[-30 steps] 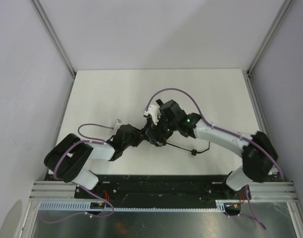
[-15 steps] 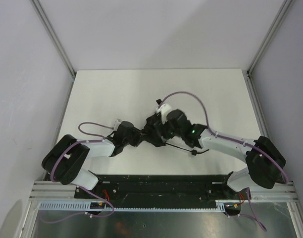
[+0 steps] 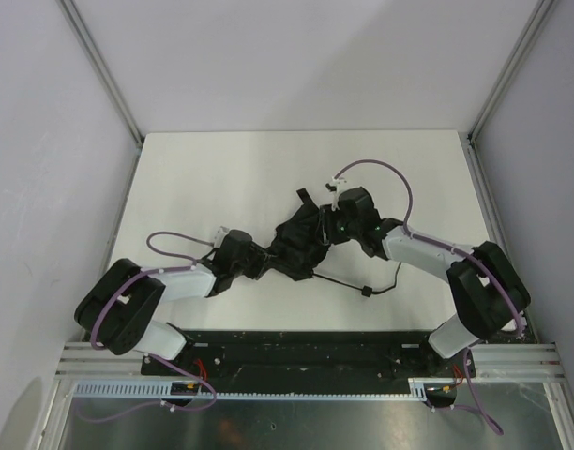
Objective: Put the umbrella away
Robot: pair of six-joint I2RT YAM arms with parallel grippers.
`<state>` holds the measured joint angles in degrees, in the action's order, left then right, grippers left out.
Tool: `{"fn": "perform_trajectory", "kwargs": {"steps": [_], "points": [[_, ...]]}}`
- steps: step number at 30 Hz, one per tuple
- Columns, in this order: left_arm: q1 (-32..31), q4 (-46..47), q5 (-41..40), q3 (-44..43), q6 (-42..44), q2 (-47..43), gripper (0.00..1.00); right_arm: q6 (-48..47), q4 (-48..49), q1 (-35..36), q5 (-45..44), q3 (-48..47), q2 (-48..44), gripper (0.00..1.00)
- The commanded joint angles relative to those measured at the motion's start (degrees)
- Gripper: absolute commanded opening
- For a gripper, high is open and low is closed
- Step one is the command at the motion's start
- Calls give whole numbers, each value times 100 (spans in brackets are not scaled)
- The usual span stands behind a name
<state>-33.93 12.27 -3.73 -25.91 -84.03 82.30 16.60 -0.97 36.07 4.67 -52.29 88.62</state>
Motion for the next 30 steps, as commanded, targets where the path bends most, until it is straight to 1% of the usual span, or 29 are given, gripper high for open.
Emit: {"fn": "perform_trajectory", "kwargs": {"steps": [1,3,5,7,8,10,13,15,16,18,21,22,25,27,29,30], "points": [[-5,-823,-56,195,210,22,0,90,375,-131,257,17,243,44],[-3,-805,-47,201,185,-2,0,32,426,-141,312,17,375,47],[-2,-799,-29,196,172,-25,0,-24,513,-144,457,17,492,48],[-22,-797,-31,182,149,-46,0,-126,700,-116,709,17,602,47],[-28,-792,-36,169,136,-51,0,-172,816,-82,851,13,673,44],[-50,-789,-15,149,109,-31,0,-227,993,-1,1133,-19,812,37],[-97,-776,-19,133,60,-21,0,-181,1054,115,1595,-90,953,15],[-127,-772,-22,135,26,-37,0,-80,967,228,1899,-108,928,5],[-138,-767,-22,141,-4,-51,0,18,901,297,2052,-103,889,3],[-157,-756,-16,157,-58,-88,0,355,929,421,2360,-21,809,1],[-177,-745,3,176,-114,-155,0,1105,1576,484,2924,266,804,0],[-189,-745,-23,180,-127,-180,0,1226,1737,491,2991,335,840,0],[-226,-751,-110,190,-178,-247,0,1069,1799,502,2793,377,1154,0],[-234,-746,-117,187,-211,-247,0,919,1808,415,2825,377,1467,0],[-236,-744,-108,188,-219,-249,0,507,1481,404,2393,340,1547,0],[-241,-744,-105,194,-224,-254,0,272,1250,407,2154,289,1519,3]]}}
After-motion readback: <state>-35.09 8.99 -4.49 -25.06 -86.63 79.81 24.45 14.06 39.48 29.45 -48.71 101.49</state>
